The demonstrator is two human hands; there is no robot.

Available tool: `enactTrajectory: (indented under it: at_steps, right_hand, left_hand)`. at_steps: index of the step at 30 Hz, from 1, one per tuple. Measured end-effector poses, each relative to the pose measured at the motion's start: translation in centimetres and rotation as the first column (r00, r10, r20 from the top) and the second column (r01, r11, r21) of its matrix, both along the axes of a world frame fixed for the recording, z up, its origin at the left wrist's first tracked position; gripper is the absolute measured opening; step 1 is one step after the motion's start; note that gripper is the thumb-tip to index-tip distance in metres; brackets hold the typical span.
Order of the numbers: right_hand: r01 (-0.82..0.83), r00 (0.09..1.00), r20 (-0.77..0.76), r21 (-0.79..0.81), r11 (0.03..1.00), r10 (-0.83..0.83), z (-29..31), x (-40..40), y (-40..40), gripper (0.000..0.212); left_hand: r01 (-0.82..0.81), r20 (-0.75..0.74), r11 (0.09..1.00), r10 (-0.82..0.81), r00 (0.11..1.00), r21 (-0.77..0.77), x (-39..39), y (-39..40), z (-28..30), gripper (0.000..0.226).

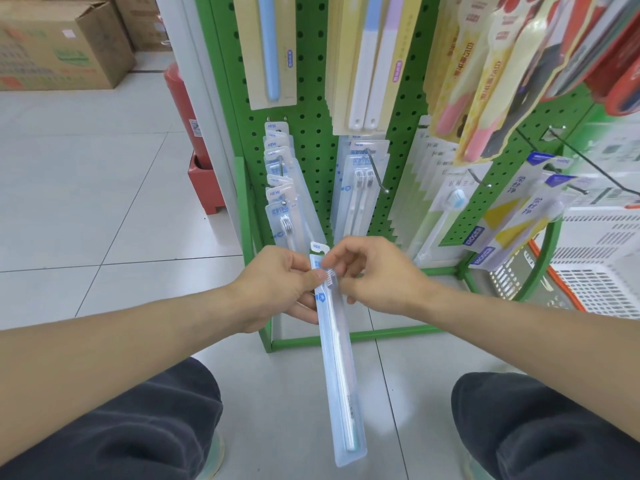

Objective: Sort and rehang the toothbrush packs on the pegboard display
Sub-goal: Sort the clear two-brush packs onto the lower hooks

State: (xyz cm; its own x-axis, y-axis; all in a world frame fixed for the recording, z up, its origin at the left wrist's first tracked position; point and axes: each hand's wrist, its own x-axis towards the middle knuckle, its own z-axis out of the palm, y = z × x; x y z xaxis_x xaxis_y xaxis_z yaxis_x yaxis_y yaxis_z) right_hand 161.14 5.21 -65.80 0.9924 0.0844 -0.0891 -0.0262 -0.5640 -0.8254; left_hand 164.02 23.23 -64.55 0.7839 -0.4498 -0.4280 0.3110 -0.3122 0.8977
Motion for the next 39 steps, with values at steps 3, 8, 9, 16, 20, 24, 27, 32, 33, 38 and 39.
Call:
enactTrajectory:
  at_steps: [3,8,9,16,20,24,27,32,33,38,39]
  right_hand:
    - [-0.006,0.997,-0.076,0.101,0.995,0.014,0.1,-0.1,-0.1,0.016]
    - [0.023,0.991,-0.131,0.133,0.991,-0.006,0.6,-0.3,0.3,0.015]
    - [0.017,0.99,-0.141,0.114,0.993,-0.001,0.7,-0.3,0.4,0.013]
    - [0.09,0.986,-0.151,0.072,0.993,-0.078,0.2,0.2,0.1,0.009]
    - [0.075,0.987,-0.152,0.203,0.976,-0.044,0.1,0.5,-0.2,0.024]
    - [0.032,0.99,-0.142,0.251,0.968,0.004,0.4,0.6,-0.7,0.03]
    - [-0.014,0.99,-0.134,0.265,0.964,0.051,0.5,0.5,-0.7,0.031]
    - [-0.046,0.996,-0.072,0.119,0.992,0.055,0.6,1.0,-1.0,0.046]
    - [-0.02,0.999,-0.036,0.07,0.997,0.023,0.5,1.2,-1.2,0.048]
    - [0.093,0.993,-0.076,0.043,0.995,-0.09,0.0,1.5,-1.5,0.057]
    - [0.076,0.988,-0.14,0.063,0.995,-0.066,0.0,1.4,-1.5,0.055]
  left_hand:
    - [0.016,0.02,1.0,-0.016,1.0,0.016,-0.1,0.3,-0.2,0.019]
    - [0.045,0.024,0.999,-0.045,0.999,-0.014,-0.6,0.5,-0.2,0.028]
    - [0.038,0.022,0.999,-0.038,0.999,-0.021,-0.6,0.4,-0.2,0.03]
    - [0.274,-0.048,0.96,-0.271,0.961,0.056,-1.2,0.4,-0.2,0.017]
    - [0.24,-0.011,0.969,-0.239,0.971,0.052,-0.8,0.7,-0.8,0.02]
    - [0.25,-0.026,0.966,-0.249,0.968,0.064,-0.7,0.8,-0.8,0.02]
    - [0.211,-0.02,0.973,-0.21,0.978,0.098,-0.6,0.6,-0.8,0.024]
    - [0.159,0.004,0.984,-0.159,0.987,0.079,-0.5,0.6,-0.9,0.018]
    - [0.146,0.028,0.986,-0.148,0.989,0.082,-0.4,0.6,-0.9,0.019]
    - [0.067,0.082,0.997,-0.07,0.994,0.036,0.1,0.8,-0.9,0.017]
    - [0.062,0.08,0.998,-0.064,0.995,0.025,0.1,0.8,-0.9,0.017]
